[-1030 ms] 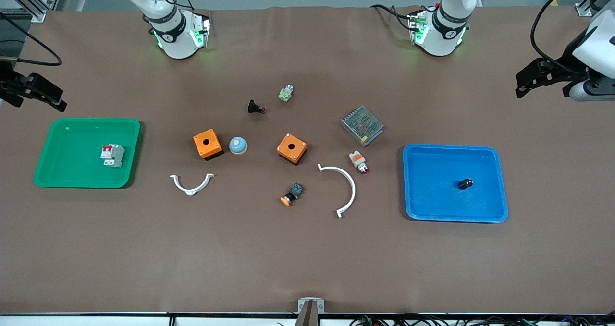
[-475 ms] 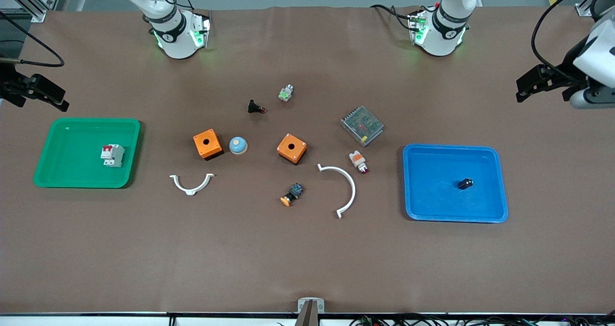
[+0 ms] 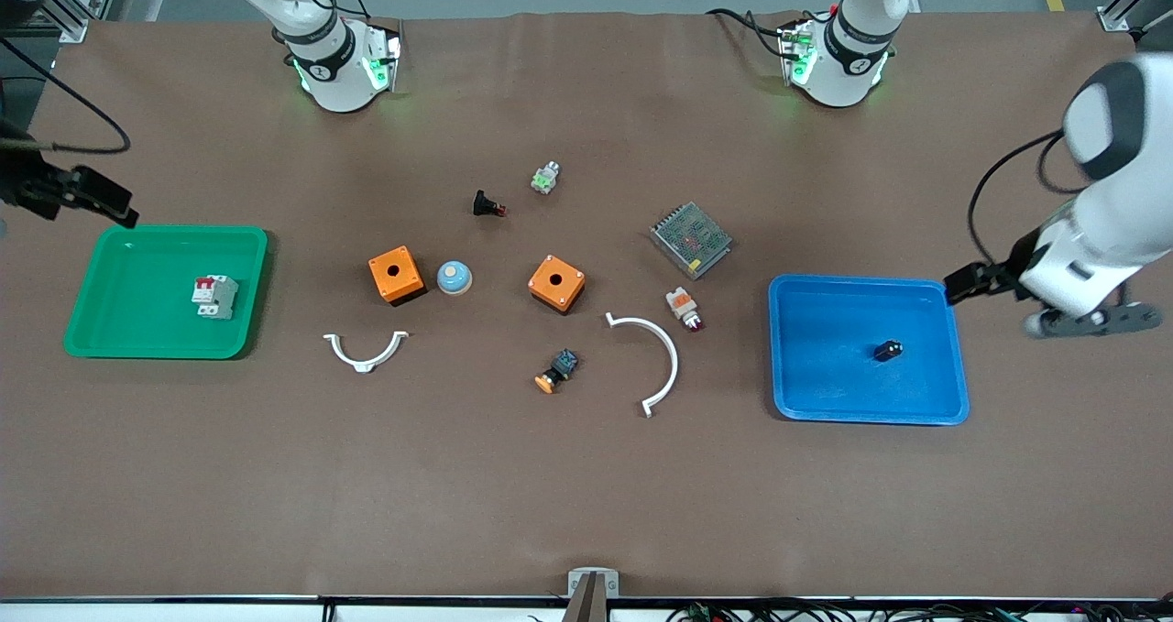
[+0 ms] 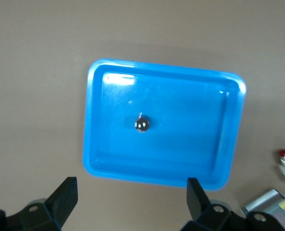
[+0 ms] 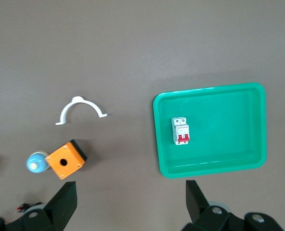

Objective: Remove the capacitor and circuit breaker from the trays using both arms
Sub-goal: 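Grasp the black capacitor with the left gripper while the right gripper grasps the breaker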

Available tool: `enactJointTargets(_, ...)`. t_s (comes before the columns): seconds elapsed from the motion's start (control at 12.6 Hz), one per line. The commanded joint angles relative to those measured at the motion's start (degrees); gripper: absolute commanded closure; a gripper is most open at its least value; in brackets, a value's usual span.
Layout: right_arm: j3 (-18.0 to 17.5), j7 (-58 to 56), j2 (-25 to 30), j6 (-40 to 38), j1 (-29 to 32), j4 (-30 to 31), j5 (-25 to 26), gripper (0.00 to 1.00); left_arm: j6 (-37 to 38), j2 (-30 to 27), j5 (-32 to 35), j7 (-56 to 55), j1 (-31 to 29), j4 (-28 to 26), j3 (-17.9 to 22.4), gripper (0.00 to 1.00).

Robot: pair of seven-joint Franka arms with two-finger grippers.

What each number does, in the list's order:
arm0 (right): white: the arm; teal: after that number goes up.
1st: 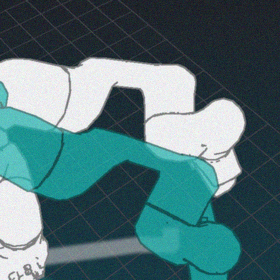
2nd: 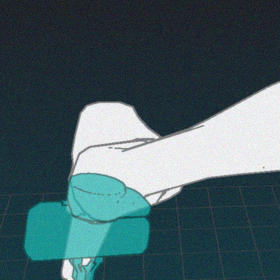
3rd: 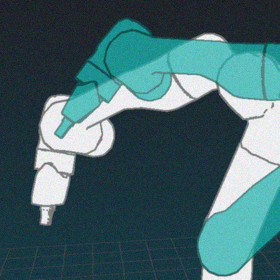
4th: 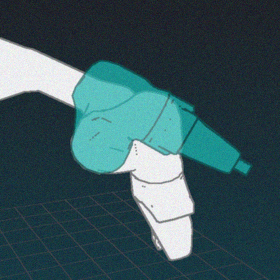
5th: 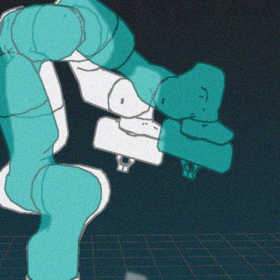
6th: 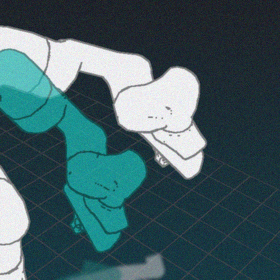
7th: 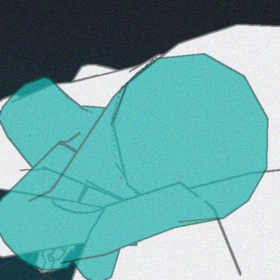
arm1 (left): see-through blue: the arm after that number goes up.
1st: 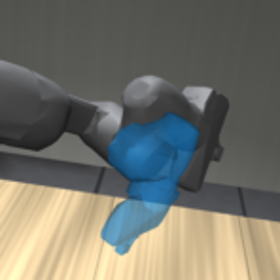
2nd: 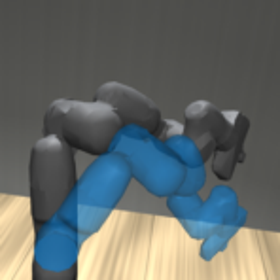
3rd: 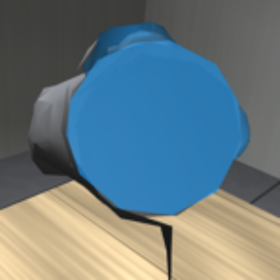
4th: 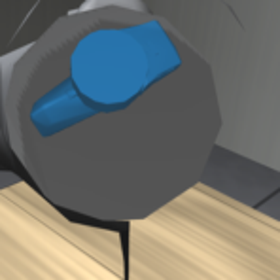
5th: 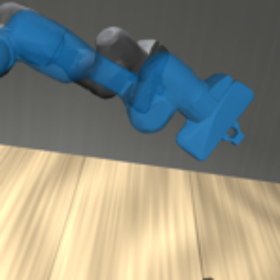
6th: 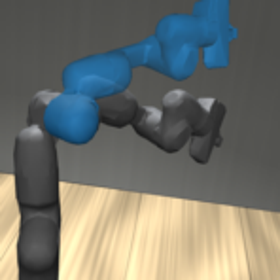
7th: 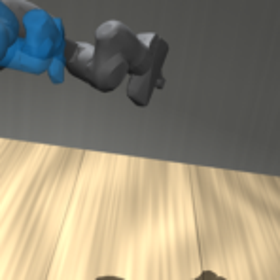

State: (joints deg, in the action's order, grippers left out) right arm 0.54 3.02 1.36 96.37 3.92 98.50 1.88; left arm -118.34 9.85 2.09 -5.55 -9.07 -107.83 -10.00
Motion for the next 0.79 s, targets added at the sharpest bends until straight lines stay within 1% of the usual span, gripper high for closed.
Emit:
enactJointTargets(0.0, -0.37, -3.61, -2.93, 10.02, 3.28, 9.49, 1.02, 0.00, -12.66, 4.19, 0.81, 0.90, -0.87, -6.69, -0.37, 0.05)
enactJointTargets(0.08, -0.37, -5.46, -4.77, 13.46, 4.94, 11.43, 1.02, 0.00, -14.96, 7.00, 0.81, 0.81, -0.87, -6.52, -0.37, 0.06)
enactJointTargets(0.24, -0.37, -9.41, -9.59, 19.53, 8.28, 13.38, 1.02, 0.00, -19.53, 11.22, 0.81, 0.90, -0.95, -6.87, -0.37, 0.08)
enactJointTargets(0.48, -0.46, -14.34, -18.03, 25.87, 12.95, 13.65, 0.84, 0.00, -21.74, 14.92, 0.81, 0.90, -0.95, -6.43, -0.29, 0.13)
enactJointTargets(0.71, -0.46, -17.95, -23.93, 31.58, 15.41, 15.05, 0.76, 0.01, -23.59, 17.30, 0.81, 0.90, -1.83, -6.26, -0.29, 0.18)
